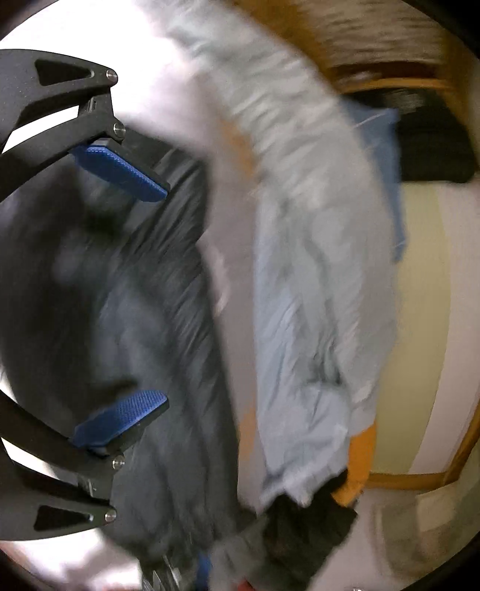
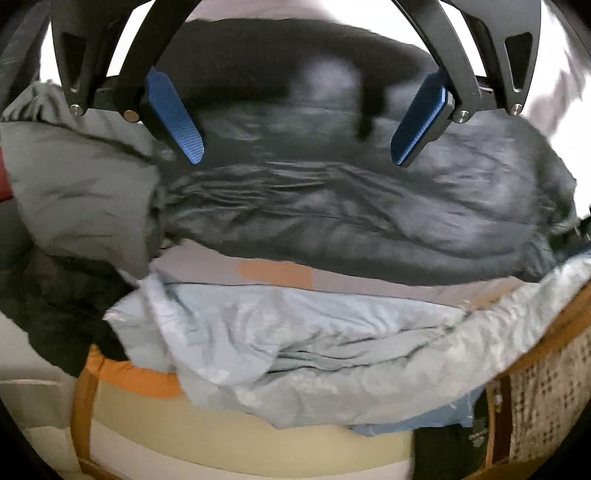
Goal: Fold large clothes
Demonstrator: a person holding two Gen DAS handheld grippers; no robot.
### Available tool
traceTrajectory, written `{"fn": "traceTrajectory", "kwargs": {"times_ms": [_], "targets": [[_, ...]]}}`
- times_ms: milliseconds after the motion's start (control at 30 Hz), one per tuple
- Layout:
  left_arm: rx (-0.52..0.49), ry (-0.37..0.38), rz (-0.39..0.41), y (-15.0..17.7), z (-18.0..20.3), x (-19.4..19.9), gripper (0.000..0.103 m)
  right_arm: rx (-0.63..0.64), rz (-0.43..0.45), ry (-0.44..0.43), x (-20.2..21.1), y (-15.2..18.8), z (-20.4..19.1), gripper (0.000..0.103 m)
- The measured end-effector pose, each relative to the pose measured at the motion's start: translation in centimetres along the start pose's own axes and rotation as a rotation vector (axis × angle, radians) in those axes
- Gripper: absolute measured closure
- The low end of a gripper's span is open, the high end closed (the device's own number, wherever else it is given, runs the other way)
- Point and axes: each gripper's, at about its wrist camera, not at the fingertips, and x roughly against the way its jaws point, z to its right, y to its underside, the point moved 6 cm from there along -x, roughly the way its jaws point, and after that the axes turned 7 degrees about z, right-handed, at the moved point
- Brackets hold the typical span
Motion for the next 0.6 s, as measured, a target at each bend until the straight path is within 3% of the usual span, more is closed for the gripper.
{"fn": "traceTrajectory", "kwargs": {"times_ms": [33,100,133,167,200,233,267,333,400,500,600], "targets": [[-0.029,-0.058,0.023,-0.4,-1.1,-0.5,0.001,-0.018,-0.006,0.004,-0.4,0.1,0.7,0.001],[-0.034,-0.101,0.025,-0.6,-2.9,-1.8,0.001,-0.068,-0.012,-0.010,-1.5,0.2,2.3,0.001],[-0.013,-0.108,0.021,-0.7,-4.0,-2.6,0.001,-0.102,-0.012,-0.020,-2.0,0.3,3.1,0.008],[0.010,-0.113,0.014,-0.6,-5.0,-3.4,0.001,-0.132,-0.007,-0.038,-2.6,0.3,3.7,0.023],[0.036,-0.116,-0.007,-0.4,-6.1,-4.3,0.001,-0.139,-0.018,-0.062,-3.3,0.3,3.8,0.065],[0.071,-0.124,-0.045,0.2,-7.3,-5.3,0.001,-0.135,-0.046,-0.085,-4.0,0.5,3.7,0.078],[0.126,-0.151,-0.091,1.1,-8.7,-6.2,0.002,-0.128,-0.066,-0.118,-4.8,0.7,3.5,0.084],[0.208,-0.140,-0.173,3.1,-10.4,-7.8,0.002,-0.083,-0.041,-0.110,-5.6,0.6,3.1,0.087],[0.194,-0.149,-0.253,4.9,-10.9,-9.4,0.001,-0.056,-0.047,-0.053,-6.6,1.1,3.1,0.087],[0.189,-0.169,-0.283,6.9,-11.7,-10.9,0.001,-0.106,-0.074,-0.060,-7.9,1.9,3.2,0.088],[0.255,-0.154,-0.294,8.1,-12.4,-11.3,0.000,-0.098,-0.074,-0.048,-8.5,2.1,3.0,0.088]]}}
